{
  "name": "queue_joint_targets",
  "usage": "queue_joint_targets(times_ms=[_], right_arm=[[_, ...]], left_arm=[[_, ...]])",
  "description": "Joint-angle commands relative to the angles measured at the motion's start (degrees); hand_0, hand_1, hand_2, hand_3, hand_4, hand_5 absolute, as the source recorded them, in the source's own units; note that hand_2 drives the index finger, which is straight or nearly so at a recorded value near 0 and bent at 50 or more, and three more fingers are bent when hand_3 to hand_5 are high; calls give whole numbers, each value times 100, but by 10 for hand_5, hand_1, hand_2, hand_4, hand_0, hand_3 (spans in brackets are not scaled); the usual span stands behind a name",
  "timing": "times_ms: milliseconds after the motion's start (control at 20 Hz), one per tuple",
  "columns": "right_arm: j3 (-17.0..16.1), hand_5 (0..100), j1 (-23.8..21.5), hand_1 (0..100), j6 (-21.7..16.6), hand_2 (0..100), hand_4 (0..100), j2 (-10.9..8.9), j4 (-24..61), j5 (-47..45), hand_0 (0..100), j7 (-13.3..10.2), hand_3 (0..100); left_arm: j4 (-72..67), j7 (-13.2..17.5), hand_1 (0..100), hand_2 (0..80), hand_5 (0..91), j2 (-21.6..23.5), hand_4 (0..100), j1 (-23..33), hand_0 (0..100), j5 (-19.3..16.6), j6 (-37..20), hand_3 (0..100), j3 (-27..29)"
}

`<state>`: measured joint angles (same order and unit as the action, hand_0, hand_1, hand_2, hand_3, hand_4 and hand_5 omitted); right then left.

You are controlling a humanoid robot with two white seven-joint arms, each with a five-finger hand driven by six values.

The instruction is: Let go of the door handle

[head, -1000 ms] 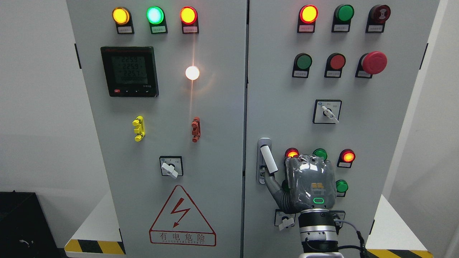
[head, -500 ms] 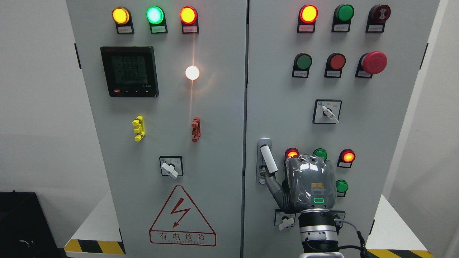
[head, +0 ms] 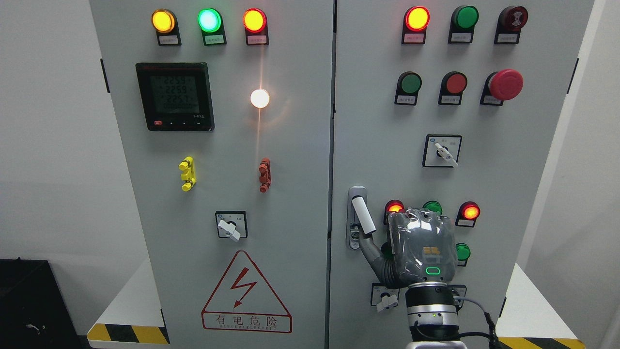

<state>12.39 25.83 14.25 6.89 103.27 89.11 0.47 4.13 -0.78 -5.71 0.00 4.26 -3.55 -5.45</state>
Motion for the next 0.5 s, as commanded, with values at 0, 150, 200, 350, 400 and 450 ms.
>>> queue_joint_targets(times_ms=[0,150,200,350,400,450], right_arm=[[-34,939,-7,340,8,942,1000,5,17,1,500,-91,1000],[-34,939,-7,339,43,942,1000,5,53,1,503,-91,1000],[-34,939,-7,339,43,942,1000,5,61,1,504,-91,1000],[-34,941,-7,338,43,942,1000,5,61,1,507,-91,1000],[-34,941,-7,338,43,941,1000,5,61,1,508,-91,1000],[-34,941,-7,338,43,941,1000,5,61,1,509,-91,1000]], left_arm=[[0,-1,556,0,0,0,0,97,120,4,-5,0,0],[0,-1,556,0,0,0,0,97,120,-5,-5,0,0],[0,-1,556,0,0,0,0,97,120,4,-5,0,0],[0,-1,556,0,0,0,0,97,120,4,-5,0,0],[0,-1,556,0,0,0,0,97,120,-4,-5,0,0],[0,-1,556,0,0,0,0,97,120,4,-5,0,0]])
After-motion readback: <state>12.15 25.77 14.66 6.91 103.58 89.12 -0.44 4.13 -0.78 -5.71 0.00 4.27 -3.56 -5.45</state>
